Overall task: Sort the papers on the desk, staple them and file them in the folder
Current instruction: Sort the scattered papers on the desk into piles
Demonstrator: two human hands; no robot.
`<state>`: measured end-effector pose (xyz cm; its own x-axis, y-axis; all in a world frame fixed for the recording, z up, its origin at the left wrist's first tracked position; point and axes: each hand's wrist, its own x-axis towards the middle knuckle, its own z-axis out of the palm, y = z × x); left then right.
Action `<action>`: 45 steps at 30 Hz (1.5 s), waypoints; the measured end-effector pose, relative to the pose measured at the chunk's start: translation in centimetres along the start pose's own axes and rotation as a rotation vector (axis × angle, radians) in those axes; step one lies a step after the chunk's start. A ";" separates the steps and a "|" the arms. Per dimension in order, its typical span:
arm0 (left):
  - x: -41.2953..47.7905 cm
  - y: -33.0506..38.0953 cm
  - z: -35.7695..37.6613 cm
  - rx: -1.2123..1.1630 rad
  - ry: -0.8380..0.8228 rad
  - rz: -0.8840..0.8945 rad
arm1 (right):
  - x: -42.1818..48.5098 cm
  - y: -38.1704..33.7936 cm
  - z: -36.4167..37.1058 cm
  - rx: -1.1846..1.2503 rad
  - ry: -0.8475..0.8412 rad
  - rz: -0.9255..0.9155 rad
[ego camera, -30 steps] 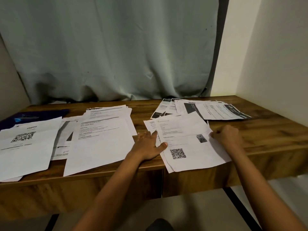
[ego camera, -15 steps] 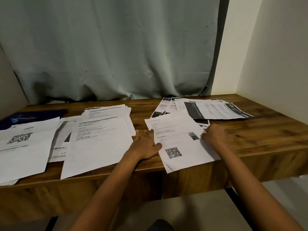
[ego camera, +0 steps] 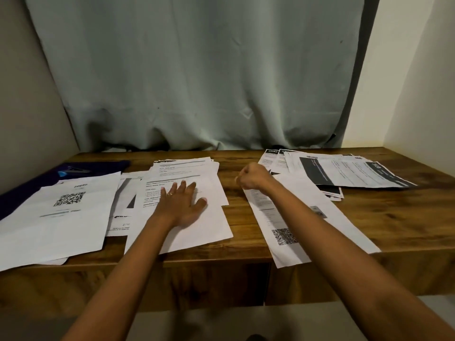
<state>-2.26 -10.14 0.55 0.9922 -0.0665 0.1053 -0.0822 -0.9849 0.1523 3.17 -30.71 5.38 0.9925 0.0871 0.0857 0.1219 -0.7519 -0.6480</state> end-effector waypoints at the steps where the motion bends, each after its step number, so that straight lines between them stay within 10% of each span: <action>1: -0.2 -0.7 0.4 0.020 -0.023 -0.018 | 0.6 -0.6 1.1 -0.049 -0.024 0.014; 22: -0.4 -4.1 2.2 0.013 -0.077 -0.016 | 5.5 -1.5 6.9 0.158 0.174 0.197; 33: -1.4 -3.2 1.7 0.016 -0.068 -0.016 | 3.5 4.1 -3.8 0.337 0.497 0.184; 45: -2.6 4.9 1.2 -0.164 0.063 0.181 | -4.4 16.1 -11.7 0.395 0.474 0.349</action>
<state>-5.17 -14.95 -0.15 0.9524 -0.2247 0.2060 -0.2777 -0.9182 0.2826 0.70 -50.83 3.40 0.8749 -0.4769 0.0846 -0.1199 -0.3826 -0.9161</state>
